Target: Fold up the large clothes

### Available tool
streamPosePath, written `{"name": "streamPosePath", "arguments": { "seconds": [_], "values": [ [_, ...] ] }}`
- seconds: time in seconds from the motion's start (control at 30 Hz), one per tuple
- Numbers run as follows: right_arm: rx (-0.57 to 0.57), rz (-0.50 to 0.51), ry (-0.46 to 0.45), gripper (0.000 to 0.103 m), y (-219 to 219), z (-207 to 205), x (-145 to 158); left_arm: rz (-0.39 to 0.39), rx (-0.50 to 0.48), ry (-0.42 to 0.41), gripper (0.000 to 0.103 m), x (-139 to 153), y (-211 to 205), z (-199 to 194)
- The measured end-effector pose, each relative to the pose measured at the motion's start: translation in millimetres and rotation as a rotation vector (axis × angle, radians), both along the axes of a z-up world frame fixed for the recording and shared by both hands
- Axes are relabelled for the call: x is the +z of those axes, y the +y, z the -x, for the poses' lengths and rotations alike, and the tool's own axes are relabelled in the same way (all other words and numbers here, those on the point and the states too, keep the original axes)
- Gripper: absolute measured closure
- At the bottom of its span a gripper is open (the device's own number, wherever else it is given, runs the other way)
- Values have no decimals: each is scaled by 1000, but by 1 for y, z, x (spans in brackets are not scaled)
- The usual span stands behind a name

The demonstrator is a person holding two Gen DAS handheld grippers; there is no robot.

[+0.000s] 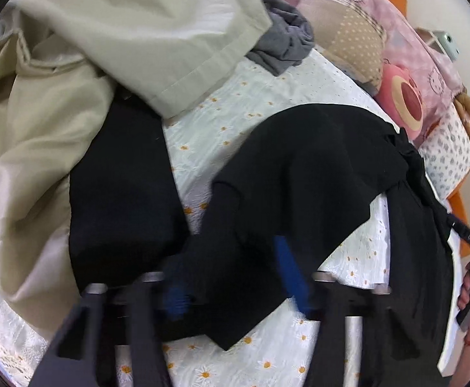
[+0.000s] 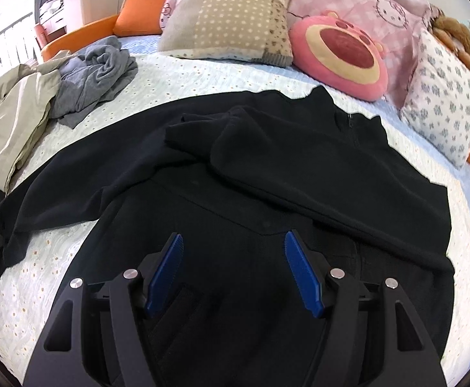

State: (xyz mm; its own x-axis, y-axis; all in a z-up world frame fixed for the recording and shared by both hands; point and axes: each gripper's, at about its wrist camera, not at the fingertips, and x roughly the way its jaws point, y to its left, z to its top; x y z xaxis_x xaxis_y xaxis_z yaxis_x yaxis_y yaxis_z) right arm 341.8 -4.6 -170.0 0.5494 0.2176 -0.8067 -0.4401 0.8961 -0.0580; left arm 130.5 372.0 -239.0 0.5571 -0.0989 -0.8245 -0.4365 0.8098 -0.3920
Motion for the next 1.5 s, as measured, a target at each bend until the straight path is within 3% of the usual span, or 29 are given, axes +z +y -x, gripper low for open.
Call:
{"name": "streamPosePath", "arguments": {
  "seconds": [0.03,0.1,0.23,0.4,0.43,0.5,0.53,0.63,0.83,0.93,1.03,1.13,1.2,1.5],
  "values": [
    [0,-7,8,38,-1,-1,-1,15,6,7,85,-3,4,0],
    [7,-10,17,38,0,-2,-4,52,-1,19,86,-6,11,-1],
    [24,-52,24,38,-1,-1,-6,34,-43,57,87,4,10,-9],
    [-6,-132,27,41,-15,-7,-9,85,-65,49,88,35,24,-16],
    [-13,-145,28,56,-17,-10,-10,77,-65,39,88,44,26,-17],
    [-37,-176,35,68,-21,-20,-13,77,-83,5,88,69,27,-20],
    [-51,-202,42,85,-23,-25,-15,71,-96,-11,88,83,25,-23],
    [-103,-306,66,92,-28,-37,-20,96,-136,-38,88,118,20,-41],
    [-88,-311,36,94,-4,-43,-29,41,-187,-73,88,190,0,-96],
    [-49,-255,27,94,18,-36,-37,-49,-220,-72,88,227,-21,-132],
    [-15,-172,37,94,42,-31,-53,-70,-250,-87,88,260,-45,-165],
    [-1,-48,-81,94,59,-14,-62,-117,-280,-113,88,285,-78,-195],
    [1,1,-103,94,65,-10,-63,-121,-312,-119,88,295,-106,-219],
    [1,-7,-122,93,61,-4,-66,-240,-469,-147,88,332,-274,-316]
  ]
}}
